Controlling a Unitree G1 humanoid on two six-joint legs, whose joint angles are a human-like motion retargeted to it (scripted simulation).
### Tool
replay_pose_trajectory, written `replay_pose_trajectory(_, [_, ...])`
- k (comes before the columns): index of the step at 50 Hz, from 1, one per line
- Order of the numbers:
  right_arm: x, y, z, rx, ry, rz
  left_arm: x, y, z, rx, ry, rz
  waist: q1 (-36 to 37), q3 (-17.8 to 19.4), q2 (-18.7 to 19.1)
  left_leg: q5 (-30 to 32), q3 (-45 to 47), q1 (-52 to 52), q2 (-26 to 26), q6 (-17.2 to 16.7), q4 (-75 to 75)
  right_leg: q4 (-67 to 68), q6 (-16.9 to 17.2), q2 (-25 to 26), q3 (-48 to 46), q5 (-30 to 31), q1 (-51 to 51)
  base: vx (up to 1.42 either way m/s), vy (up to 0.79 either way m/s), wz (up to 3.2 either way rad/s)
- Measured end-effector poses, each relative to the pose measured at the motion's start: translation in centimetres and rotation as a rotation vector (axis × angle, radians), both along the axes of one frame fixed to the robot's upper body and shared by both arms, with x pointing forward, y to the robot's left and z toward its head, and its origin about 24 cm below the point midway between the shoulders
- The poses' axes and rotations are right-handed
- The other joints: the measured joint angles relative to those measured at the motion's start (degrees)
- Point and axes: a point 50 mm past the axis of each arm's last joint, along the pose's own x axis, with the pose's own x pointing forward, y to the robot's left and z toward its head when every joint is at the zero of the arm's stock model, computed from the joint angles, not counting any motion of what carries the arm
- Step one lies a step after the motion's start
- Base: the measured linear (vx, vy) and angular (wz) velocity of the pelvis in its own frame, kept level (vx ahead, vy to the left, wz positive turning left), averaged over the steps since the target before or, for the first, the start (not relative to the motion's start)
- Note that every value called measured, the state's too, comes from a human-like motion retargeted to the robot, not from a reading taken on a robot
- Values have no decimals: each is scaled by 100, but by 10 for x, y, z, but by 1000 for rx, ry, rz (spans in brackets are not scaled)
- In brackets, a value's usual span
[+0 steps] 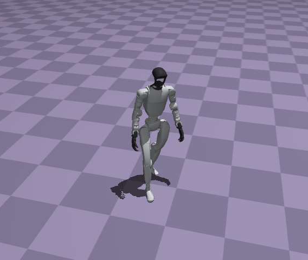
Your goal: Walk
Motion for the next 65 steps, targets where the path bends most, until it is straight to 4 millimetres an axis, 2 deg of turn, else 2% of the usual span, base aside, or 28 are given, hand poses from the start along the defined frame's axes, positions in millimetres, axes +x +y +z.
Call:
replay_pose_trajectory(3, [-5, -1, -3, -11, 34, -12, 4, -3, 0, 5, 3, -11, 75, 12, 81, -270, -116, 61, 37, 2, 291, -158, -25, 29, 69, 124, 10, 46, -6, 28])
replay_pose_trajectory(8, [-23, -1, -8, -7, 103, -55, -7, -14, -9, -32, 54, 12, 122, -25, 242, -309, -34, 124, 195, -128, 913, 480, -250, -14, 148, -26, 48, 51, -12, 37])
replay_pose_trajectory(15, [-39, -5, -12, 3, 145, -107, -33, -24, -21, -116, 145, 100, 216, 73, 682, 788, -265, -184, 901, -692, 2698, 421, -681, 467, 72, -312, 888, 52, -18, 9])
replay_pose_trajectory(20, [-47, -8, -12, 4, 141, -143, -47, -25, -24, -155, 174, 152, 400, 6, 850, 1394, 30, -1039, 1610, -758, 4686, 330, -929, 787, 34, -612, 1305, 44, -15, -6])
replay_pose_trajectory(24, [-49, -13, -11, -1, 134, -175, -47, -23, -23, -170, 171, 162, 624, -13, 908, 1099, 293, -1873, 2162, -523, 5921, 114, -1033, 1005, -38, -858, 1691, 40, -10, -9])
replay_pose_trajectory(27, [-49, -14, -11, -4, 134, -193, -45, -22, -23, -176, 166, 166, 808, -15, 881, 650, 435, -2451, 2320, -410, 6176, -91, -1033, 1105, -61, -981, 1987, 41, -5, -6])
replay_pose_trajectory(30, [-50, -13, -11, -5, 139, -191, -45, -22, -23, -175, 167, 165, 967, -7, 843, 206, 554, -2918, 2308, -398, 5774, -276, -992, 1176, -74, -1085, 2283, 43, -3, -4])
replay_pose_trajectory(33, [-47, -13, -11, -8, 136, -175, -42, -21, -22, -169, 167, 161, 1031, 64, 678, 178, 680, -3164, 2026, -436, 4663, -549, -936, 1058, -77, -1187, 2630, 46, -2, 9])
replay_pose_trajectory(38, [-48, -9, -12, -24, 158, -104, -49, -26, -25, -169, 190, 165, 1069, 32, 491, 638, 703, -3476, 1642, -624, 2526, -614, -907, 927, -82, -1505, 2959, 47, 0, 5])
replay_pose_trajectory(40, [-44, -8, -12, -31, 159, -70, -48, -26, -25, -169, 192, 165, 1046, 47, 390, 1069, 729, -3286, 1421, -678, 1255, -746, -904, 878, -79, -1571, 3168, 48, 4, 3])
replay_pose_trajectory(45, [-46, -5, -13, -31, 170, -37, -57, -28, -27, -187, 208, 201, 1034, -71, 211, 1263, 697, -3462, 1400, -633, 658, -366, -944, 809, -3, -1862, 3375, 52, 9, -5])
replay_pose_trajectory(48, [-54, -5, -14, -19, 186, -62, -65, -31, -29, -207, 217, 240, 969, -246, 3, 1432, 707, -3591, 1315, -474, 1033, 60, -891, 594, 11, -1736, 3354, 57, 14, 7])
replay_pose_trajectory(50, [-57, -5, -15, 2, 195, -89, -67, -27, -29, -219, 213, 276, 931, -266, -182, 1394, 732, -3559, 1211, -359, 1450, 423, -747, 450, 194, -1474, 3401, 60, 17, 13])
replay_pose_trajectory(51, [-60, -5, -16, 14, 201, -104, -69, -27, -29, -226, 212, 291, 881, -267, -273, 1299, 724, -3515, 1117, -284, 1641, 723, -612, 368, 302, -1146, 3382, 58, 18, 25])
replay_pose_trajectory(55, [-67, -6, -17, 72, 213, -156, -71, -25, -28, -245, 195, 326, 632, -221, -608, 748, 747, -3172, 710, 62, 2228, 2405, -97, -42, 620, 705, 3038, 55, 18, 35])
replay_pose_trajectory(58, [-62, -6, -16, 107, 188, -181, -65, -19, -25, -230, 168, 306, 448, -167, -741, 279, 762, -2829, 487, 283, 2454, 3717, -194, -450, 542, 1137, 2527, 53, 17, 21])
replay_pose_trajectory(60, [-55, -4, -15, 123, 161, -189, -59, -14, -23, -205, 152, 280, 334, -123, -778, 30, 732, -2571, 360, 360, 2479, 4337, -433, -735, 397, 814, 2175, 53, 15, 15])
replay_pose_trajectory(62, [-47, -1, -14, 133, 132, -189, -52, -9, -20, -175, 138, 250, 224, -81, -770, -127, 666, -2255, 263, 358, 2345, 4598, -683, -959, 193, 210, 1831, 53, 13, 18])
replay_pose_trajectory(65, [-34, 6, -12, 141, 86, -157, -39, -2, -15, -127, 114, 210, 54, 3, -676, -208, 493, -1668, 158, 265, 1868, 4373, -868, -1075, -135, -632, 1364, 53, 8, 29])
